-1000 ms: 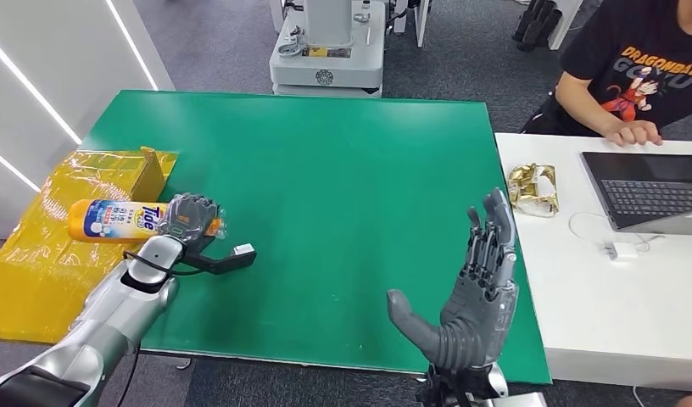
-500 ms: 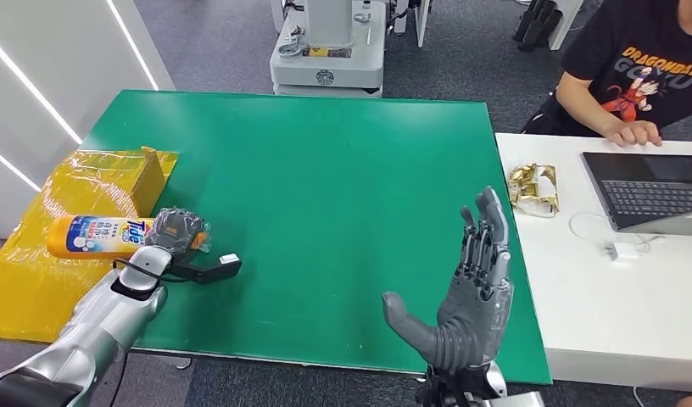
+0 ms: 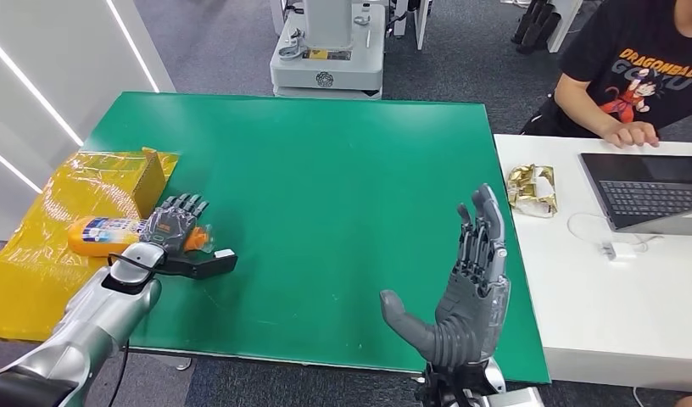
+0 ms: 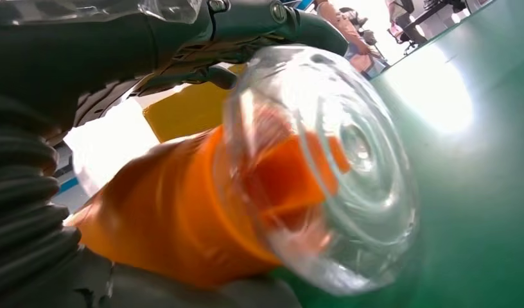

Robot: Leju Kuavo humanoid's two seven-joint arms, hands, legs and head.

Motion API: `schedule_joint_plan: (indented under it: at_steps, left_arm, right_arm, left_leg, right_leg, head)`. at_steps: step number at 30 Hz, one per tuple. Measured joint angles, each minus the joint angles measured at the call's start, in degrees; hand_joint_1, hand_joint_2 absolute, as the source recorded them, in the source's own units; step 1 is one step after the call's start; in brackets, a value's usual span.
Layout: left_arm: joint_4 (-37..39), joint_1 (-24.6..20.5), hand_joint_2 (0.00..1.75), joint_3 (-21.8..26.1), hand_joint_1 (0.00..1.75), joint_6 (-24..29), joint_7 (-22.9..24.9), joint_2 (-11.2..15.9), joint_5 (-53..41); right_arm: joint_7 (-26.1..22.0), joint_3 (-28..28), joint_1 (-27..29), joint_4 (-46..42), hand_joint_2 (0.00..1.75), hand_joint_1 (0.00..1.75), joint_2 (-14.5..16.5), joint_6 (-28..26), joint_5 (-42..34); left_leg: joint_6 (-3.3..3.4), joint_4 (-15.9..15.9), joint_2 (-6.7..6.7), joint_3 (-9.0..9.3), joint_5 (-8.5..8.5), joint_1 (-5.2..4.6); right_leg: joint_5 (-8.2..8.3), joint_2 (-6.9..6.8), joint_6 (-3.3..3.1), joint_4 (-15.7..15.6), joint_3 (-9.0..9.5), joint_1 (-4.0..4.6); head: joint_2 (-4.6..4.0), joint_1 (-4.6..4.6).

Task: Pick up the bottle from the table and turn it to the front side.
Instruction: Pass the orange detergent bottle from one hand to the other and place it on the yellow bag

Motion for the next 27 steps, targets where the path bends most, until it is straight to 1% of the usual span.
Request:
schedule_joint_plan:
  at_steps: [13,16,21,25,27]
  left_arm:
    - [0.0,0.53,1.75,0.45,0.0,0.81,1.52,1.27,0.88]
    - [-0.22,1.08,1.75,0.6,0.0,2.08,2.0,1.33,1.15]
    - [-3.71,3.97,1.75,1.8,0.0,4.41,3.56,1.87,1.26]
    - [-8.62,7.21,1.75,3.61,0.0,3.98,4.14,2.7,1.25]
    - [-12.02,9.5,1.75,4.68,0.0,3.34,4.17,3.48,1.27]
  right_arm:
    - [0.44,0.0,-0.16,0.03,1.75,0.0,0.0,-0.04,-0.04]
    - [0.54,0.0,-0.16,0.03,1.75,0.0,0.0,-0.03,-0.01]
    - [1.34,-0.01,-0.04,-0.07,1.75,0.0,0.07,0.19,0.98]
    - [1.69,-0.09,0.36,-0.4,1.75,0.0,0.2,0.75,2.09]
    - [1.8,-0.23,0.61,-0.54,1.75,0.0,0.25,0.98,2.35]
  left_leg:
    - [-0.05,-0.02,0.0,0.11,0.03,0.0]
    - [-0.05,-0.02,0.01,0.12,0.03,0.0]
    - [-0.06,-0.02,0.02,0.12,0.03,0.0]
    - [-0.06,-0.02,0.03,0.07,0.03,0.0]
    - [-0.07,-0.02,0.05,0.04,0.02,0.01]
  right_leg:
    - [-0.04,0.0,-0.06,0.09,0.05,0.0]
    - [-0.04,0.01,-0.07,0.1,0.05,0.0]
    - [-0.04,0.02,-0.08,0.1,0.03,0.0]
    - [-0.06,0.03,-0.09,0.09,-0.01,0.0]
    - [-0.06,0.05,-0.09,0.09,-0.05,0.01]
  head:
    - [0.0,0.01]
    - [0.0,0.0]
    - [0.0,0.0]
    - [0.0,-0.01]
    - [0.0,0.01]
